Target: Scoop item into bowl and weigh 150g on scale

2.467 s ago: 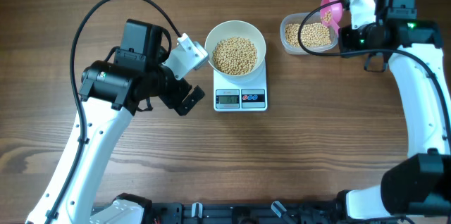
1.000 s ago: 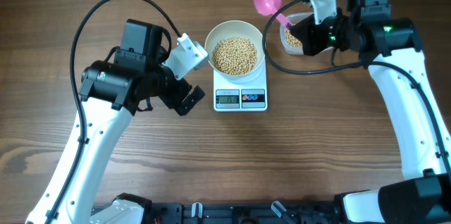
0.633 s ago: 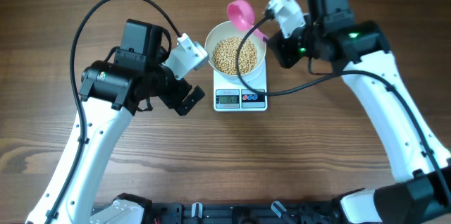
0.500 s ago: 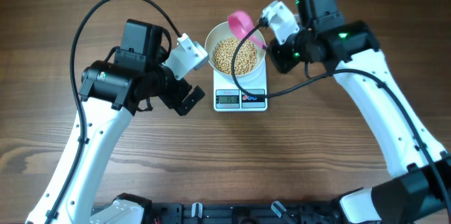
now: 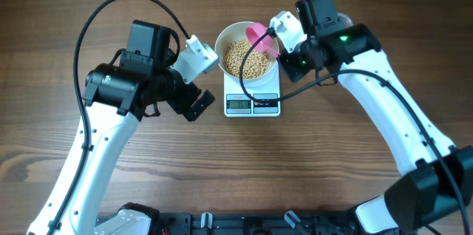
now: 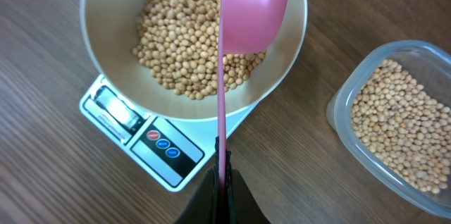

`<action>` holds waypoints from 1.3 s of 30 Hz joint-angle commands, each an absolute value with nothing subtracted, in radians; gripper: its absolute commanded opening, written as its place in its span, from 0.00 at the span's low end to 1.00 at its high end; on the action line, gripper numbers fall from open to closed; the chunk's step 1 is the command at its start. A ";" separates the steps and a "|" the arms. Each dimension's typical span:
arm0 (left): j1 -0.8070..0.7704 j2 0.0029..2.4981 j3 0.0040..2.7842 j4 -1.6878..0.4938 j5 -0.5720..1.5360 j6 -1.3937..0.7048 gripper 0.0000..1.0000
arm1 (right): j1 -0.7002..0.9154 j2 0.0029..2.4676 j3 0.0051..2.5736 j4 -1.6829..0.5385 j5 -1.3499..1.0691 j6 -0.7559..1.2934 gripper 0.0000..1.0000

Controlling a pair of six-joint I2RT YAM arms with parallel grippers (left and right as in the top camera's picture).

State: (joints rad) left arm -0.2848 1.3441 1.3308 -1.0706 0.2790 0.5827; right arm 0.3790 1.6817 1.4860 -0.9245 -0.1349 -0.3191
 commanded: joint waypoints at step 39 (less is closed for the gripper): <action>-0.283 1.331 1.329 -1.071 0.287 0.598 1.00 | 0.485 1.742 1.485 -0.936 0.014 -0.284 0.04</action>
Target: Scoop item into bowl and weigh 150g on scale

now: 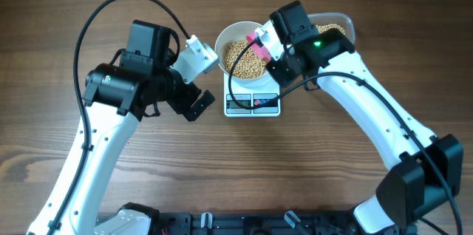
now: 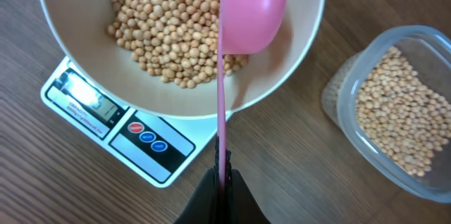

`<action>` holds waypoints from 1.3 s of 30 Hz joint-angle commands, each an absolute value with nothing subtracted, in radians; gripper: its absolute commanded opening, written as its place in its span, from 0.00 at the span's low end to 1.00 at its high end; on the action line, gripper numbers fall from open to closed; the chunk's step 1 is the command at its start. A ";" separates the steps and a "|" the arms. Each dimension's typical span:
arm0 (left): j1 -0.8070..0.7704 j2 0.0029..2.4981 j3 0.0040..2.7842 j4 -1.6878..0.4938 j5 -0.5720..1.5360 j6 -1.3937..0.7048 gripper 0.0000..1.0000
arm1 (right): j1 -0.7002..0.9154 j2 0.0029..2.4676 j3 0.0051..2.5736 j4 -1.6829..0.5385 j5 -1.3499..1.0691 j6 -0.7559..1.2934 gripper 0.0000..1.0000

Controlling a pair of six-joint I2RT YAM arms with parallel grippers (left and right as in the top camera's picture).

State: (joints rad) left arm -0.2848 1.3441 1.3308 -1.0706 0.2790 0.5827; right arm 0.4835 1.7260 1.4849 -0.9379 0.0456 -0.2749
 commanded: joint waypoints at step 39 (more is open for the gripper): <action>-0.231 1.670 1.329 -0.784 0.280 0.384 0.90 | 0.485 1.779 1.484 -0.972 -0.158 -0.258 0.04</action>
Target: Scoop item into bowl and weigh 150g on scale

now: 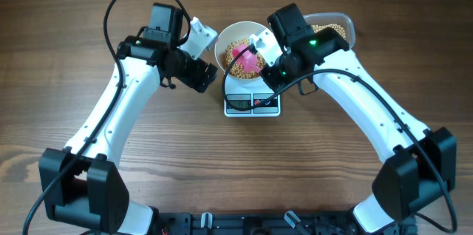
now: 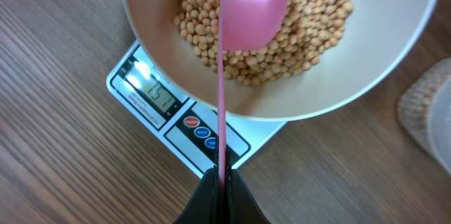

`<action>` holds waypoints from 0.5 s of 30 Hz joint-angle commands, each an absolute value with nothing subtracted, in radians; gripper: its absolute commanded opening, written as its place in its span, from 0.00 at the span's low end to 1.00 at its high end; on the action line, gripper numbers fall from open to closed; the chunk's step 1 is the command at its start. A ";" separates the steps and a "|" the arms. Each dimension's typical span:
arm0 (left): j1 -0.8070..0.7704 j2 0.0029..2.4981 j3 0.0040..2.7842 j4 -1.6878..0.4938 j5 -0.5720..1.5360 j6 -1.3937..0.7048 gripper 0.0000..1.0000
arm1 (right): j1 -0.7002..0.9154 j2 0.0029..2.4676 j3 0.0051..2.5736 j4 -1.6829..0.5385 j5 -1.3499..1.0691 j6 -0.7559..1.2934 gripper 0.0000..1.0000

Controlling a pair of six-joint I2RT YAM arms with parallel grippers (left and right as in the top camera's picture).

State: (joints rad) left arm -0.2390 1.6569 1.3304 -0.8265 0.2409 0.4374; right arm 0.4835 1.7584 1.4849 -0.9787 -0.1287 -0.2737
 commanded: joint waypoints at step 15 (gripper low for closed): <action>-0.148 1.775 1.330 -0.673 0.481 0.096 0.79 | 0.484 1.779 1.486 -0.944 -0.159 -0.151 0.04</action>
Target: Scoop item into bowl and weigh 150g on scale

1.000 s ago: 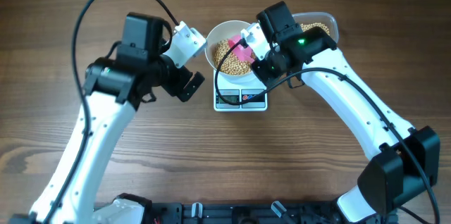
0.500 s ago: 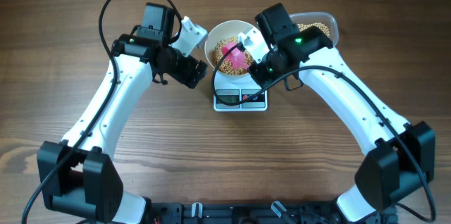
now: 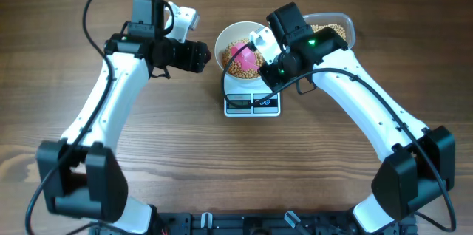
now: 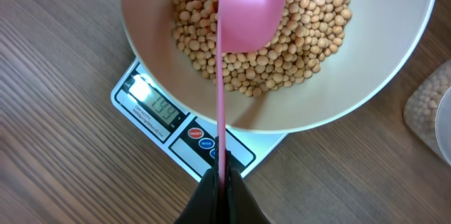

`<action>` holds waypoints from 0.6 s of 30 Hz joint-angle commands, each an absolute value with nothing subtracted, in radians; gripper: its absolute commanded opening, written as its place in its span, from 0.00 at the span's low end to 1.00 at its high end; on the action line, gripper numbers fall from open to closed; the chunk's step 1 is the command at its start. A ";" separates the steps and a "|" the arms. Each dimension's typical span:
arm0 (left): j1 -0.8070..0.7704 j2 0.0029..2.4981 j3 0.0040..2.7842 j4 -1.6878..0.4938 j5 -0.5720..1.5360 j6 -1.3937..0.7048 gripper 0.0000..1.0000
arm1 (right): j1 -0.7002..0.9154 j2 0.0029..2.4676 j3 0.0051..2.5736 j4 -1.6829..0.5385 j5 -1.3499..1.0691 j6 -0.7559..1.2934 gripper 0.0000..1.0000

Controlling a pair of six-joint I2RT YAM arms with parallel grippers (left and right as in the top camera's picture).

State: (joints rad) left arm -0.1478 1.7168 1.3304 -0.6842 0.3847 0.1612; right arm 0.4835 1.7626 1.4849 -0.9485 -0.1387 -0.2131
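A white bowl (image 4: 384, 55) of soybeans (image 4: 310, 34) stands on the white scale (image 4: 180, 136), whose lit display (image 4: 161, 110) seems to read 149. My right gripper (image 4: 222, 178) is shut on the thin handle of a pink scoop (image 4: 250, 5), whose cup hangs low over the beans. Overhead, the scoop (image 3: 244, 58) shows no beans inside. The bowl's rim (image 3: 226, 35) sits above the scale (image 3: 253, 103). My left gripper (image 3: 205, 56) is level with the bowl's left side, close to the rim. Whether it is open, or touches the bowl, is unclear.
A clear plastic container (image 3: 336, 26) of soybeans stands behind the right arm at the back right, and its edge (image 4: 430, 108) shows in the right wrist view. Bare wooden table surrounds the scale.
My left gripper has gone from the bowl's lower left, beside the scale, up to the bowl's left rim. The scale's digits have changed. The scoop is still over the beans.
First the right gripper held the scoop at the bowl's right rim, with the left arm parked to the left. Then the scoop hung over the bowl's right half, then over the middle of the beans. The left arm came in beside the scale and now sits at the rim.
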 commanded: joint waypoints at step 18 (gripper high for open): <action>-0.234 1.857 1.329 -0.510 0.443 0.045 0.64 | 0.483 1.779 1.486 -0.948 -0.204 -0.128 0.04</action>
